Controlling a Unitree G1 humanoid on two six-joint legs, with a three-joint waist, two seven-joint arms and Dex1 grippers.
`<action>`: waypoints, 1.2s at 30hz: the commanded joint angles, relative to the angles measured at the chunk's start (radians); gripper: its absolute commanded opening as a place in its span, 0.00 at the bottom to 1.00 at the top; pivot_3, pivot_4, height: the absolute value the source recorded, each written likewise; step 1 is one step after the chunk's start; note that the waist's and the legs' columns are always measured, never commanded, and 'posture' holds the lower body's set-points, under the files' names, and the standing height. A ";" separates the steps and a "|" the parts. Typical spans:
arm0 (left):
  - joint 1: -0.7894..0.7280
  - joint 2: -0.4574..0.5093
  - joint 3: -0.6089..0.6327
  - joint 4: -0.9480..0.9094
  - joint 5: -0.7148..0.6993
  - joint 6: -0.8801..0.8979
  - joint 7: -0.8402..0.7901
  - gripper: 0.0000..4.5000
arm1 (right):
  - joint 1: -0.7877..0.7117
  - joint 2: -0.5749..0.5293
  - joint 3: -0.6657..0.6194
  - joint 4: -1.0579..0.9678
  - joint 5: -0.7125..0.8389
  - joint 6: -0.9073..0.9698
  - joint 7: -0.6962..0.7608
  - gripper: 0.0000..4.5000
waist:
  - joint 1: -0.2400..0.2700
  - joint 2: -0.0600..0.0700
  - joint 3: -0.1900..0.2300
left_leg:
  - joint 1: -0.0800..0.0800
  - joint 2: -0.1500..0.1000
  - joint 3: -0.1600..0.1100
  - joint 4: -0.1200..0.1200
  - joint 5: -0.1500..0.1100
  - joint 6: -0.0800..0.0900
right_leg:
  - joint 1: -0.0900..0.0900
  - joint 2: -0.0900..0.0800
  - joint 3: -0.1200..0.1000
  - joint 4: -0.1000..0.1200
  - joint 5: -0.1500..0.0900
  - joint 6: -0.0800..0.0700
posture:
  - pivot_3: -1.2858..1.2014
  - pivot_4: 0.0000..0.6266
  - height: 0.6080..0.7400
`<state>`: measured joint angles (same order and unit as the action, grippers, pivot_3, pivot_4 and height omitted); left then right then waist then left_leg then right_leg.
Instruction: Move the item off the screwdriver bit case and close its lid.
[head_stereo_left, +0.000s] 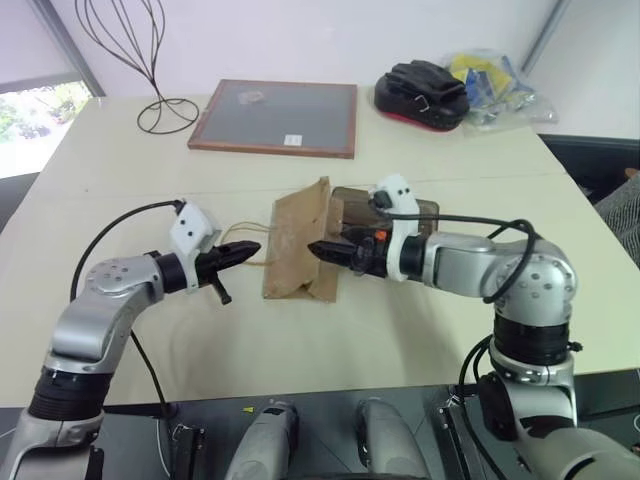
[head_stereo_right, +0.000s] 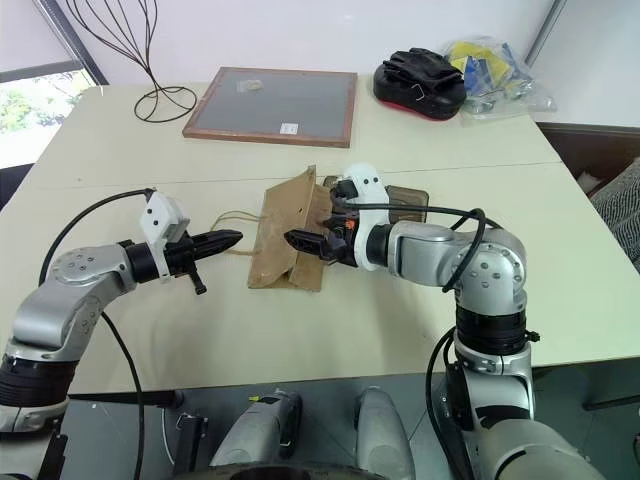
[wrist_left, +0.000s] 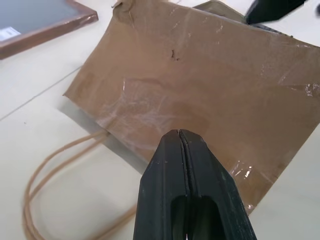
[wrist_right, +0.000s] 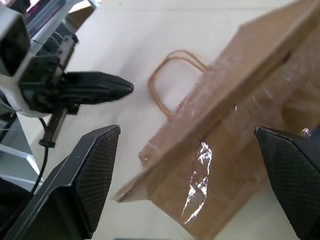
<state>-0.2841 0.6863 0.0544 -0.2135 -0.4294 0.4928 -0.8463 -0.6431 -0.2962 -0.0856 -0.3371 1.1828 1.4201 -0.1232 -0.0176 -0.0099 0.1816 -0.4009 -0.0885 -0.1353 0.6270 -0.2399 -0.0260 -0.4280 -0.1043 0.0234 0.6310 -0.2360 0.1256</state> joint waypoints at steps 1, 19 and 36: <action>-0.018 0.006 0.011 -0.011 0.002 -0.014 -0.005 0.00 | -0.008 0.029 0.010 -0.011 -0.012 0.001 -0.008 1.00 | 0.000 0.000 0.000 | 0.000 0.000 0.000 0.000 0.000 0.000 | 0.000 0.000 0.000 0.000 0.000 0.000 | 0.52 0.24 0.95; 0.016 0.009 0.033 -0.038 0.019 -0.025 0.031 0.00 | 0.029 0.035 0.161 0.034 -0.267 -0.001 0.081 1.00 | -0.001 0.000 0.000 | 0.000 0.000 0.000 0.000 0.000 0.000 | 0.000 0.000 0.000 0.000 0.000 0.000 | 0.52 0.24 0.95; 0.016 -0.009 0.016 -0.015 0.032 -0.060 0.043 0.00 | 0.035 0.078 0.121 -0.001 -0.394 0.008 0.160 1.00 | 0.000 0.000 0.000 | 0.000 0.000 0.000 0.000 0.000 0.000 | 0.000 0.001 0.000 0.000 0.000 0.000 | 0.52 0.24 0.95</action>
<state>-0.2573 0.6768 0.0561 -0.2165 -0.4018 0.4514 -0.8034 -0.6022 -0.2237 0.0589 -0.2958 0.7963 1.4335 0.0271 -0.0178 -0.0098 0.1815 -0.4008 -0.0885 -0.1355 0.6271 -0.2398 -0.0261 -0.4281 -0.1038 0.0234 0.6311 -0.2359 0.1255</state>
